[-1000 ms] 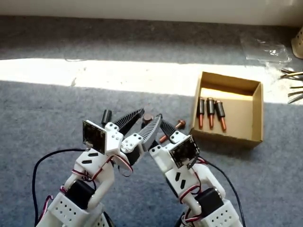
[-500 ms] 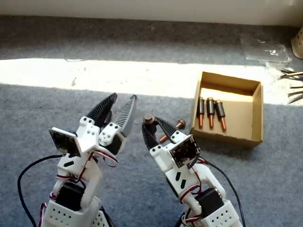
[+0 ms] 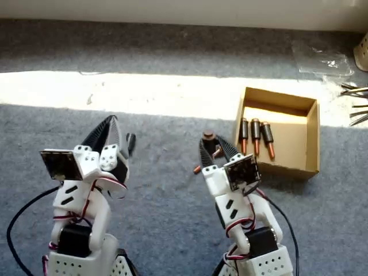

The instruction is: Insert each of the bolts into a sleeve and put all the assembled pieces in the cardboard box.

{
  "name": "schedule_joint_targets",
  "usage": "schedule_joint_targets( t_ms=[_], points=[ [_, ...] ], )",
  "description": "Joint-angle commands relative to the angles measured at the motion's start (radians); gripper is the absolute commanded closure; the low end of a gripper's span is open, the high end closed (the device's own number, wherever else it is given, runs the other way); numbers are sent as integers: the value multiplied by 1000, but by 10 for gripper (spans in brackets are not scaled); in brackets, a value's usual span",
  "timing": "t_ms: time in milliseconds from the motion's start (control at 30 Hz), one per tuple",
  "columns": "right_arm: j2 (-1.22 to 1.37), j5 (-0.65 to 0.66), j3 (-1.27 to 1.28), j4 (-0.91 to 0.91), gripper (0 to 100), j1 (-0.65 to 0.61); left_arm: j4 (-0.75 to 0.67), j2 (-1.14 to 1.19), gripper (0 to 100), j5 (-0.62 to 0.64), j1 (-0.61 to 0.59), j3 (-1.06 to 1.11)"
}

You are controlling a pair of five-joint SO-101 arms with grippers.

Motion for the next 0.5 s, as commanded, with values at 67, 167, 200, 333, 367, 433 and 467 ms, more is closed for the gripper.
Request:
schedule_joint_targets(
  t_ms=[67, 167, 200, 333, 367, 433, 467],
  points=[
    [-5, -2, -101, 200, 995, 91, 110, -8, 970, 5, -162, -62],
    [-5, 25, -217, 292, 995, 154, 167, -8, 970, 5, -170, -61],
    [-4, 60, -249, 308, 995, 173, 181, -8, 969, 5, -170, -61],
    [-2, 143, -366, 361, 995, 245, 192, -7, 969, 5, -170, -47],
    [-2, 143, -395, 371, 995, 272, 192, -7, 969, 3, -170, -38],
    [-2, 146, -444, 378, 995, 321, 190, -7, 969, 3, -170, -18],
    [-2, 146, -458, 378, 995, 346, 190, -7, 969, 3, -170, -10]
  ],
)
